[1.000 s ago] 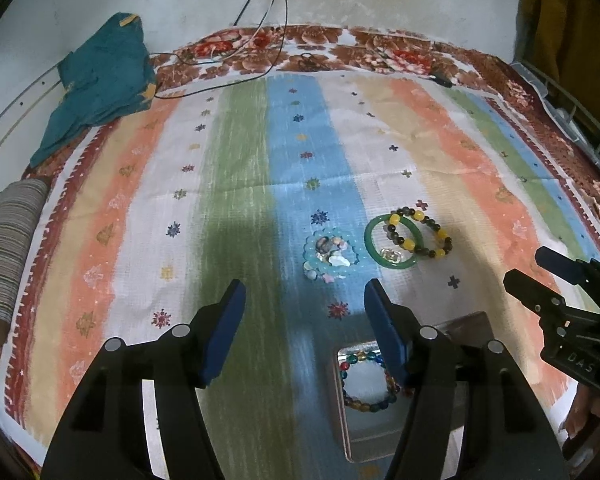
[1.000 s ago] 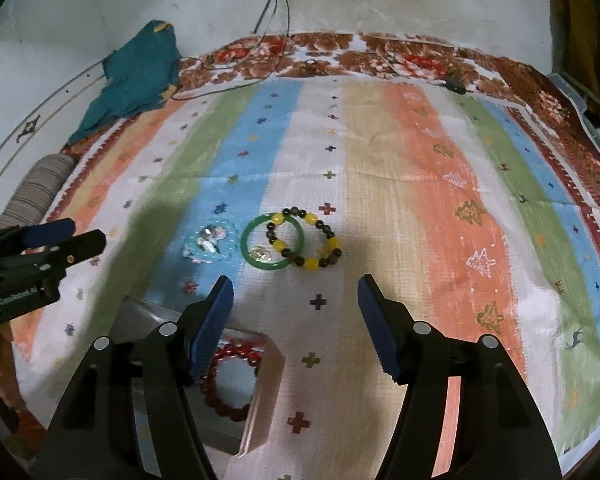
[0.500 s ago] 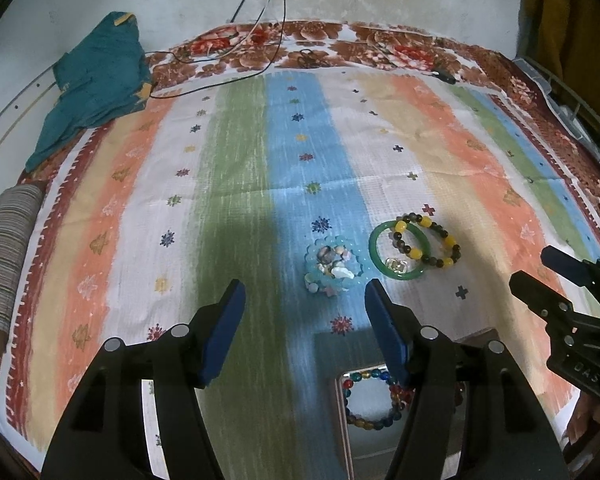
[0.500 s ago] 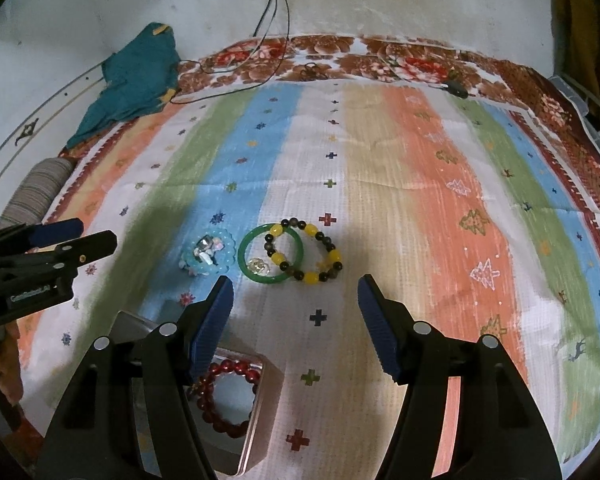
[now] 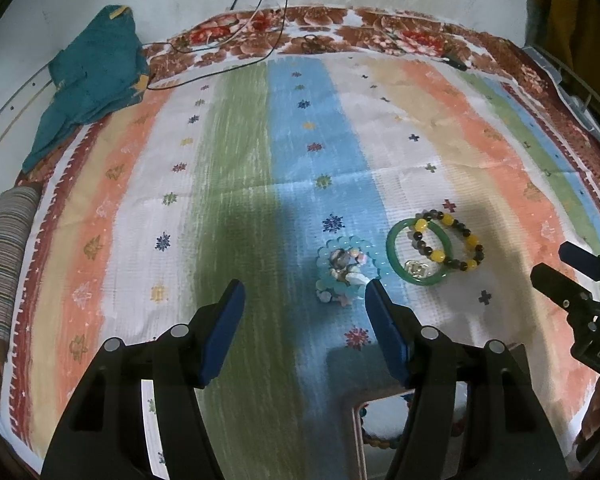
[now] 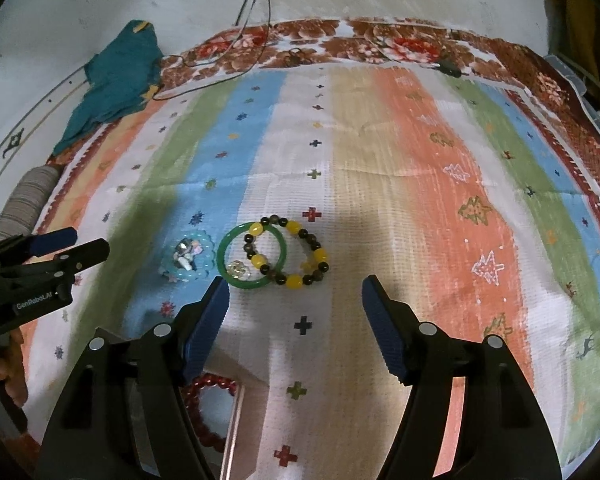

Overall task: Organize jewelry
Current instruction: 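Move both open tools back toward the light-blue and yellow-black bracelets, then close the left tool on the light-blue bead bracelet while the right tool grasps the yellow-black bracelet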

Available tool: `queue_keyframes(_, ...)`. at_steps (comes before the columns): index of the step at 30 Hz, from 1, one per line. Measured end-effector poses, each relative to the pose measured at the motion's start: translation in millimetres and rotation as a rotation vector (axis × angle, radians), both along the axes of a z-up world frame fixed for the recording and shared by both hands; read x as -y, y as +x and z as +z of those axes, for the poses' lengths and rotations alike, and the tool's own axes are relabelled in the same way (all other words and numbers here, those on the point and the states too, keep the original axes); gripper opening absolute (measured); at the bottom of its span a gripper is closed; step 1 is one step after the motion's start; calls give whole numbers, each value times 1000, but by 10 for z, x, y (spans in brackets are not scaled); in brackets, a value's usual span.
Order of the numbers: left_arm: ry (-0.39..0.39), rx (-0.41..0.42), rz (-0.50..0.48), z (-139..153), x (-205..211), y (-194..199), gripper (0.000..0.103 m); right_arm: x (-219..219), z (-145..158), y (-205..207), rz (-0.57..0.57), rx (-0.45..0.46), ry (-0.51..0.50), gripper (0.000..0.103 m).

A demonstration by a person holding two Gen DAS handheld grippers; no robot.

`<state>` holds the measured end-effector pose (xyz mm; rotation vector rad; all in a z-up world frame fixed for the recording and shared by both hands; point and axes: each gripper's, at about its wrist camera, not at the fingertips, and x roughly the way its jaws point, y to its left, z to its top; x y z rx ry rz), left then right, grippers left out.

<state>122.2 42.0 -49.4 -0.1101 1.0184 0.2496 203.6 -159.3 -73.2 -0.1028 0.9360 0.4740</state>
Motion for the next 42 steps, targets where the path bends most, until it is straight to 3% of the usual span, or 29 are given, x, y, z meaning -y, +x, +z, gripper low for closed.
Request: queue_keyframes(42,-56,-127,17,-631,-259,536,65,-163,-480,560,-6,-70,-86,73)
